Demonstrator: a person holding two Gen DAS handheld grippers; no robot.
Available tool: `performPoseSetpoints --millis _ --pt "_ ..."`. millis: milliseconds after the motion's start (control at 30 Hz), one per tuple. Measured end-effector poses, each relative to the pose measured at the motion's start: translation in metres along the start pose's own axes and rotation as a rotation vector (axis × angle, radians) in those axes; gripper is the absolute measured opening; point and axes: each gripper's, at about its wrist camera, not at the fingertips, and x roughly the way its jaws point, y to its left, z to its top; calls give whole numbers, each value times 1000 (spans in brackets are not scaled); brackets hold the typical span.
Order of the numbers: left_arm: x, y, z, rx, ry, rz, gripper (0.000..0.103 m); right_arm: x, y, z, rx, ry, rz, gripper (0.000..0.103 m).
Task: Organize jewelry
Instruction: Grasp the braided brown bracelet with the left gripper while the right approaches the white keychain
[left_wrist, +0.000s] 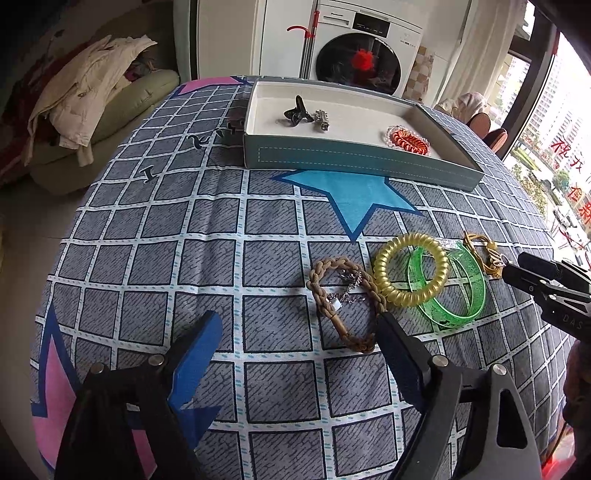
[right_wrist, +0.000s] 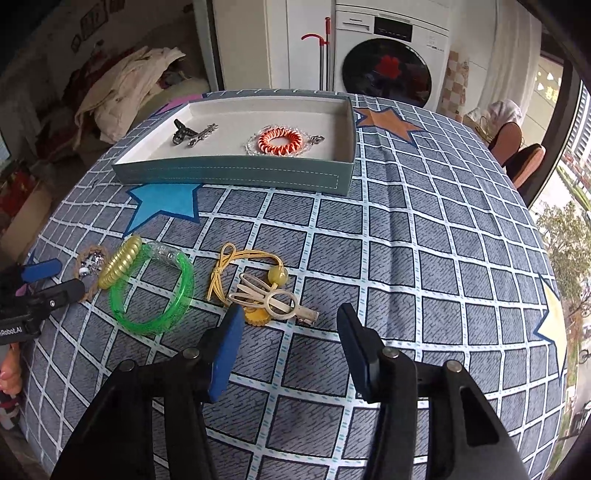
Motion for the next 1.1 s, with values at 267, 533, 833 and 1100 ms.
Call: performPoseSetpoints --millis 267,533,833,1100 --pt "0 -5 0 18 -5 3 91 15 2 6 -95 29 35 50" --pt "-1 -6 2 27 -13 -4 68 12 10 5 -94 36 50 13" --pt "-4 2 0 23 -20 -70 28 4 10 1 -3 23 31 9" --pt "-17 11 -1 13 -52 -108 28 -17 12 -2 50 -23 44 9"
